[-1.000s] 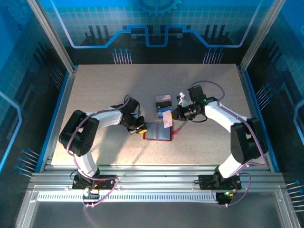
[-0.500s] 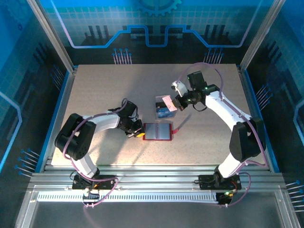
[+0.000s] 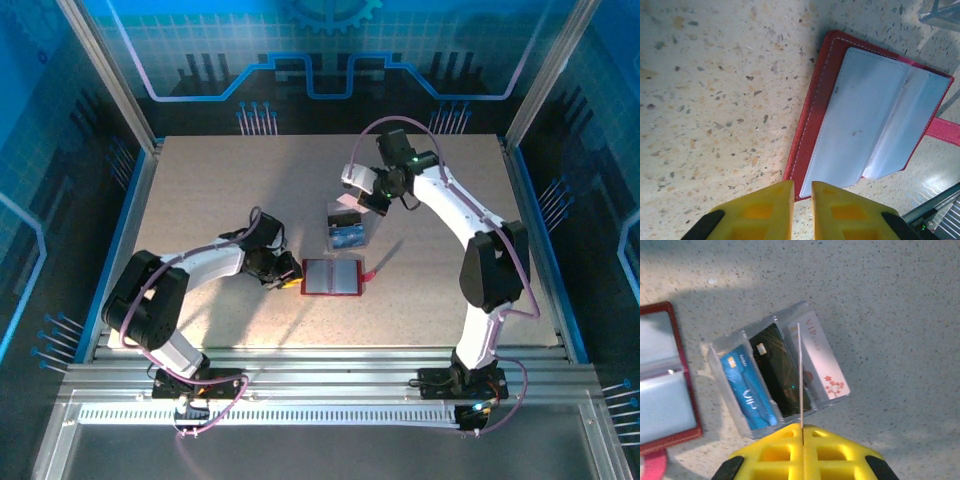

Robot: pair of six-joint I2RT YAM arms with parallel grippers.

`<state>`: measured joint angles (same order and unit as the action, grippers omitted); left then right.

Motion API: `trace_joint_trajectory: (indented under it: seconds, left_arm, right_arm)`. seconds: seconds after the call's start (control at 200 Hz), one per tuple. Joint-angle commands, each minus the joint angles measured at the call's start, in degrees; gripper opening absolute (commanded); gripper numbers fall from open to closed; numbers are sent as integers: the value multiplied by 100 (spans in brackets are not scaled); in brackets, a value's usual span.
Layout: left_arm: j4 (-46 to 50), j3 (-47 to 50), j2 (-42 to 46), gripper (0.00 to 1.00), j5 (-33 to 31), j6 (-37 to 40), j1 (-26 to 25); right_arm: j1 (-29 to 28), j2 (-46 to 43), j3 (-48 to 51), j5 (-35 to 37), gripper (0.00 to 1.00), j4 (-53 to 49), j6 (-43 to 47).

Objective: Take the credit cards out of the card holder

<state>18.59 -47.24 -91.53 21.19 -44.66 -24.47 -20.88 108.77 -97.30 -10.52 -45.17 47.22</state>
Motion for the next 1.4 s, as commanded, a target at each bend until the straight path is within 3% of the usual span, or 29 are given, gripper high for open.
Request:
trace_joint_trajectory:
  seconds: [0.0,0.705,1.356,1.396]
  left_arm:
    - [39,154,178,18,-124,-90,52]
    - [151,355,470,18,-265,-209,251]
    - [282,485,660,19,-225,-77,565]
    - [279,480,647,19,-212,-86,570]
  right_arm:
    - [-108,358,-584,239,0,-777,783]
    - [-516,2213,-3170,528,0,-2352,1515]
    - [-605,2722,-3516,1017,0,-2804,1562]
    - [-614,2720,-3523,1041,4,-2782,1564]
